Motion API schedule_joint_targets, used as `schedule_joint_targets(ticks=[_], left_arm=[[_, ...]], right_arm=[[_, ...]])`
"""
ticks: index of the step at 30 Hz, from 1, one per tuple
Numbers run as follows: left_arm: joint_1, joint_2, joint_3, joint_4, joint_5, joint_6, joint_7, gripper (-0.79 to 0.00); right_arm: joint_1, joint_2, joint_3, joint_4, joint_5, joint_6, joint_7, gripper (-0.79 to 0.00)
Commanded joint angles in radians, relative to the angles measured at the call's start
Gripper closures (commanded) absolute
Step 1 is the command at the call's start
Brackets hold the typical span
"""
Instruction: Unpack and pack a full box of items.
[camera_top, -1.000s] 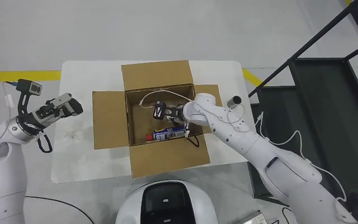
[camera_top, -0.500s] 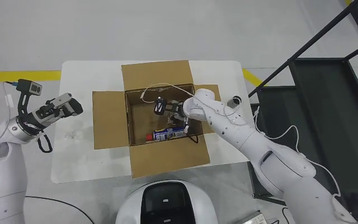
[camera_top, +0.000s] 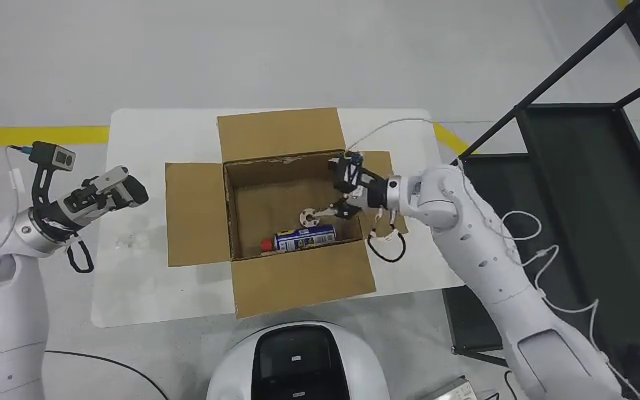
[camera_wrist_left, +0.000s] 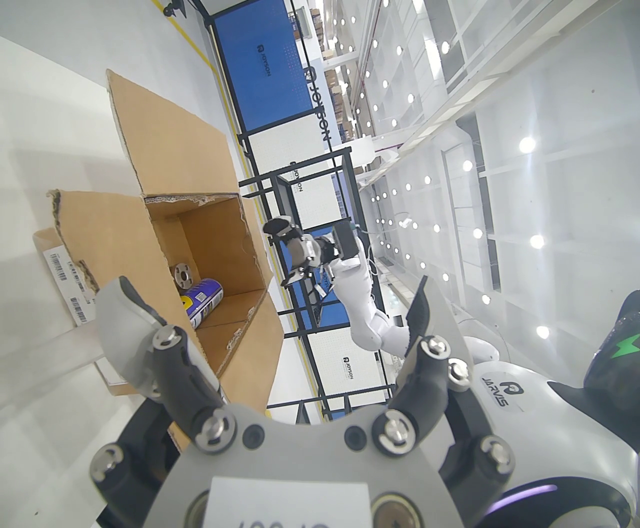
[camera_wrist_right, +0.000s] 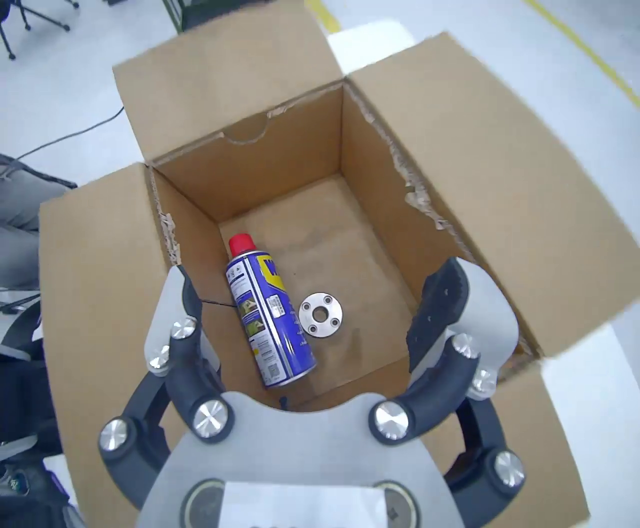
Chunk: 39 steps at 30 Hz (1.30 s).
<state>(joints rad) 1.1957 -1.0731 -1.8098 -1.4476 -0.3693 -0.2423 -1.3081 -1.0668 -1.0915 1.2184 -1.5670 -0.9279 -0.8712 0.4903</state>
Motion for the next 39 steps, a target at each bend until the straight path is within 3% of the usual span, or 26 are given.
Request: schedule_joint_targets(ticks=[1, 8, 15, 30, 35, 39], left_arm=[[0.0, 0.0, 0.0, 0.0, 0.0, 0.0, 0.0, -0.785], [0.0, 0.0, 0.0, 0.0, 0.0, 0.0, 0.0, -0.785], [0.0, 0.0, 0.0, 0.0, 0.0, 0.0, 0.0, -0.785], [0.0, 0.0, 0.0, 0.0, 0.0, 0.0, 0.0, -0.785], [0.0, 0.0, 0.0, 0.0, 0.0, 0.0, 0.0, -0.785], [0.0, 0.0, 0.0, 0.0, 0.0, 0.0, 0.0, -0.785]], right_arm=[[-0.101, 0.019, 0.116, -0.068, -0.022, 0.015, -0.023, -0.785], [-0.314, 0.059, 0.378, -0.051, -0.004, 0.073, -0.05, -0.785], [-0.372, 0.073, 0.476, 0.024, -0.019, 0.133, -0.07, -0.785], [-0.36, 0.073, 0.46, 0.038, -0.066, 0.194, -0.046, -0.785], [-0.243, 0.063, 0.362, 0.163, -0.096, 0.31, 0.043, -0.785], [-0.121, 0.048, 0.275, 0.32, -0.082, 0.336, 0.057, -0.785]])
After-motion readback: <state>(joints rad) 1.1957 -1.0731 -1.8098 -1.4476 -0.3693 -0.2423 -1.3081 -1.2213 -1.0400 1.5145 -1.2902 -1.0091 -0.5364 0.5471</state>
